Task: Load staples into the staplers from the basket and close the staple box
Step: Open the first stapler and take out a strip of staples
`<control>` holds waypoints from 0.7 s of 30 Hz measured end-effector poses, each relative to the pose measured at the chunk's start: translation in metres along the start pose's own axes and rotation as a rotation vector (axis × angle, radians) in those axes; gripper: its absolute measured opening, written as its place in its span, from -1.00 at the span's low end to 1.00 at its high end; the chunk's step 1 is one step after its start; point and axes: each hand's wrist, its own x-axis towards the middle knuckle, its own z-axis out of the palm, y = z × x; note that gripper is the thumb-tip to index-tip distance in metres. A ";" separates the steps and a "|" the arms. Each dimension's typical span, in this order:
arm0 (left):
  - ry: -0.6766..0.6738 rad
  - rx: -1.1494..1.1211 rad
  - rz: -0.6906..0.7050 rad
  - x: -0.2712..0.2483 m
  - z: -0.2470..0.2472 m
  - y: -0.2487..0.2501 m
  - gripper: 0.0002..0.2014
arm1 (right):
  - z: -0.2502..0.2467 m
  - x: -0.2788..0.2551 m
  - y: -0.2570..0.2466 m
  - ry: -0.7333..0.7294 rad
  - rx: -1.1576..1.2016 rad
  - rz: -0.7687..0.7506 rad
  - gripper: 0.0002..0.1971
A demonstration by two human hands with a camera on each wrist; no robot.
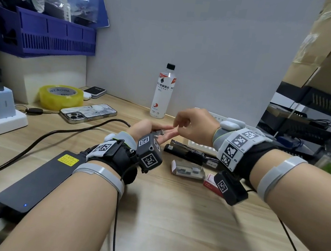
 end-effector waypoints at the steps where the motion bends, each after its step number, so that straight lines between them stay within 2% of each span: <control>1: -0.011 0.029 -0.001 -0.001 0.002 -0.001 -0.64 | 0.000 0.001 -0.003 0.001 0.010 -0.005 -0.88; 4: 0.009 0.120 0.022 0.003 0.001 -0.003 -0.79 | 0.005 0.006 -0.010 -0.040 0.013 0.044 -0.87; 7: 0.059 0.198 0.032 0.009 -0.003 -0.005 -0.72 | 0.012 0.010 -0.013 -0.069 0.017 0.100 -0.83; 13: 0.046 0.301 0.020 0.011 -0.005 -0.006 -0.68 | 0.013 0.012 -0.014 -0.097 0.100 0.223 -0.88; 21: -0.030 0.343 -0.001 0.017 -0.013 0.003 -0.51 | 0.014 0.010 -0.016 -0.085 0.160 0.245 -0.94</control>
